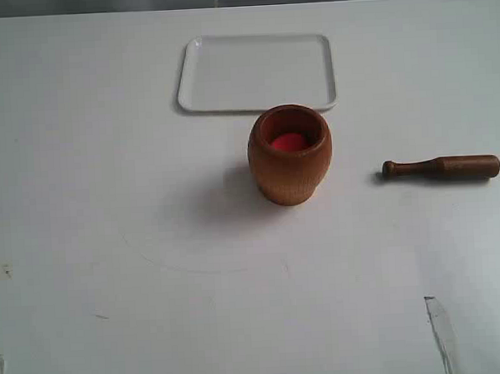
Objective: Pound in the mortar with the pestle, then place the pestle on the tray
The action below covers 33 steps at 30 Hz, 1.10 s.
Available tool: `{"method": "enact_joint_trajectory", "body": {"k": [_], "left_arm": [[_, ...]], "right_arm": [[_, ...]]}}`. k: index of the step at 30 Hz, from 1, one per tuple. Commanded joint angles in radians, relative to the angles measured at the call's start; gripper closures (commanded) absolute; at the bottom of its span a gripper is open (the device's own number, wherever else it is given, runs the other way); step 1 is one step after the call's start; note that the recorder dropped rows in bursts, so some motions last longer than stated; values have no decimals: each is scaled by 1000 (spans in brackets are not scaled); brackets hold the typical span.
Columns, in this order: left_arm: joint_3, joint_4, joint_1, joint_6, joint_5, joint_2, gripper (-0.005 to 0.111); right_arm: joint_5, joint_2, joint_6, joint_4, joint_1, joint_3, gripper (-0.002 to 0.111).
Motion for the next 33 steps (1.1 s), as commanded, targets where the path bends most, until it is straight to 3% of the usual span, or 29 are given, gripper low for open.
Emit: {"method": "enact_joint_trajectory", "body": {"k": [1, 19, 33], "left_arm": [[1, -7, -8, -8, -3, -1, 107], [1, -7, -8, -8, -3, -1, 107], [1, -7, -8, -8, -3, -1, 107]], "right_arm": [[3, -2, 7, -7, -7, 4, 108], [1, -2, 7, 1, -7, 4, 108], [-88, -2, 7, 288, -7, 4, 108]]}}
